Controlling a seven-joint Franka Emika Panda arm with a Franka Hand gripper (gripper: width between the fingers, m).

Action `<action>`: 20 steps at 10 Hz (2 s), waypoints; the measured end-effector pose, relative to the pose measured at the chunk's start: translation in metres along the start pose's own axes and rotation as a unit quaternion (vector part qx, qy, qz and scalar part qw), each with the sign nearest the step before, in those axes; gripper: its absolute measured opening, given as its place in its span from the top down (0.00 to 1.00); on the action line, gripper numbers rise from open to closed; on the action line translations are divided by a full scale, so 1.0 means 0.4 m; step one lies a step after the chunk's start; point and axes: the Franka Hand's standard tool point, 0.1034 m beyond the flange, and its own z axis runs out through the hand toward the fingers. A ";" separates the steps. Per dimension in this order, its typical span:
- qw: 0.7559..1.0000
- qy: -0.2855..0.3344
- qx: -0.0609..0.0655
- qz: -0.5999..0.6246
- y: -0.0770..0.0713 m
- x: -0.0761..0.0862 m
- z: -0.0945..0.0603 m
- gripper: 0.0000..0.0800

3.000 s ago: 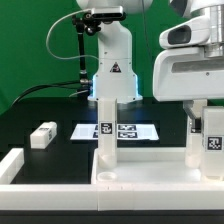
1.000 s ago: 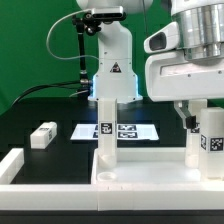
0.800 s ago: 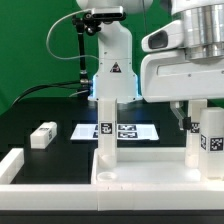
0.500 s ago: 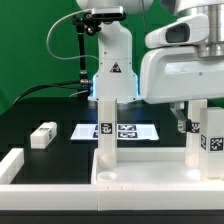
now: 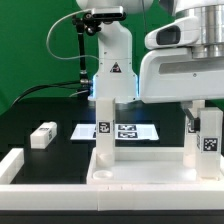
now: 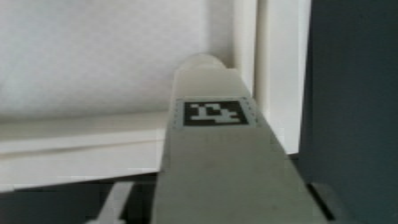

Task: Assemble desk

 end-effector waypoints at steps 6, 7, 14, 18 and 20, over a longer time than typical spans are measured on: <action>0.926 -0.008 0.010 0.378 0.008 -0.002 0.000 0.64; 0.886 -0.013 0.013 0.462 0.005 -0.002 0.001 0.64; 0.797 -0.029 0.010 0.603 -0.015 -0.011 0.003 0.41; 0.935 -0.032 0.008 0.354 -0.052 -0.041 0.000 0.19; 0.959 -0.031 0.008 0.281 -0.045 -0.042 0.002 0.19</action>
Offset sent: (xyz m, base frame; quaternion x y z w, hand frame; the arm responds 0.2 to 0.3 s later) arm 0.0064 0.0040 0.0052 -0.0030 -0.0056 0.3728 0.9279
